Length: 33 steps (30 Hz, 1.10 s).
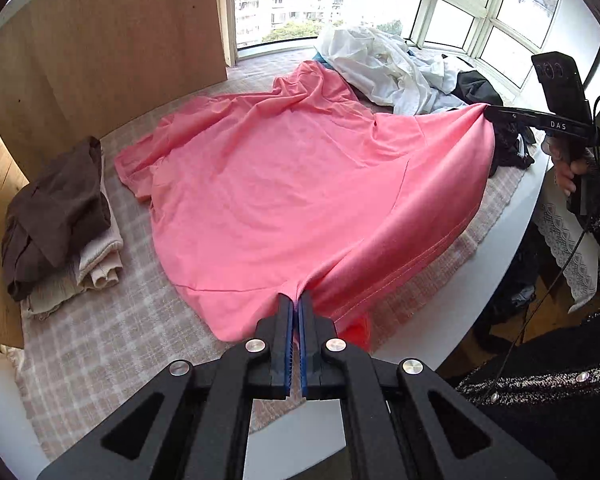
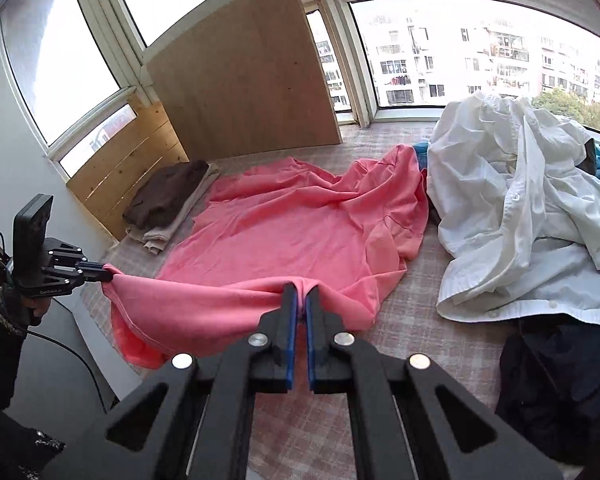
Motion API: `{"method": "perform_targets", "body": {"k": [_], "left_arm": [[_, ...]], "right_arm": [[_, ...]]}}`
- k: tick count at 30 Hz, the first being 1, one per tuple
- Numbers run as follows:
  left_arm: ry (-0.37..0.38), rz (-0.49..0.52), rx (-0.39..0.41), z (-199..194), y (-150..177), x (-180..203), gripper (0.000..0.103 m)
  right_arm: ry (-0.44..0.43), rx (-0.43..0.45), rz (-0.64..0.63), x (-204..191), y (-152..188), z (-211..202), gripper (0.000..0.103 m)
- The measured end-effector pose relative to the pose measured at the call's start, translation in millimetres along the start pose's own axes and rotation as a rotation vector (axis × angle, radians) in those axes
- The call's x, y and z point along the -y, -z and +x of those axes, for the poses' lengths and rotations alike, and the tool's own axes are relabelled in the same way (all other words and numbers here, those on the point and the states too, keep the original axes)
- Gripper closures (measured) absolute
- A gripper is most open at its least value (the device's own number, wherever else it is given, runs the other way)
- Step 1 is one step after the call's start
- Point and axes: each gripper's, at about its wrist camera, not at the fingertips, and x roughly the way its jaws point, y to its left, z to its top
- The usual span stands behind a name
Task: Fold clothes
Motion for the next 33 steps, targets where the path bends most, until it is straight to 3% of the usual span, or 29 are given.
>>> {"method": "perform_targets", "body": {"k": [3,5,7,8,9,13,16,20,21,24,27,31,33], "left_arm": [[-0.051,-0.015,-0.041,47,-48,-34,0.095],[-0.136,-0.044,-0.087,69,-57,-57,0.096],[-0.127,-0.106,-0.102,69,-47,-72,0.092],[-0.089,-0.134,-0.096,64,-38,-71,0.090],[-0.053,-0.155,-0.091,60,-28,-69,0.083],[0.068,-0.189,-0.110,64,-3,-30,0.068],[0.144,-0.203,-0.134,85,-9,4,0.066],[0.104,-0.106,-0.165,121,-23,38,0.057],[0.082,-0.077,-0.178,130,-25,42,0.059],[0.050,-0.051,-0.193,141,-29,40,0.099],[0.049,-0.108,-0.155,120,-27,16,0.102],[-0.053,-0.172,-0.071,61,-19,-23,0.102],[-0.082,-0.222,-0.030,32,-12,-45,0.102]], "right_arm": [[0.126,-0.131,0.052,33,-17,53,0.095],[0.092,-0.151,0.068,41,-9,55,0.095],[0.054,-0.163,0.069,43,4,52,0.079],[0.036,-0.166,0.063,41,12,49,0.065],[0.041,-0.168,0.049,39,19,46,0.061],[0.034,-0.191,0.039,36,38,48,0.061],[0.030,-0.202,0.038,36,41,55,0.061],[0.024,-0.216,0.038,37,46,64,0.061],[0.023,-0.220,0.037,37,48,66,0.061],[0.025,-0.224,0.010,35,46,71,0.061],[0.015,-0.228,-0.020,31,41,81,0.060],[0.000,-0.257,-0.096,14,38,104,0.060],[0.034,-0.257,-0.152,4,37,117,0.060]]}}
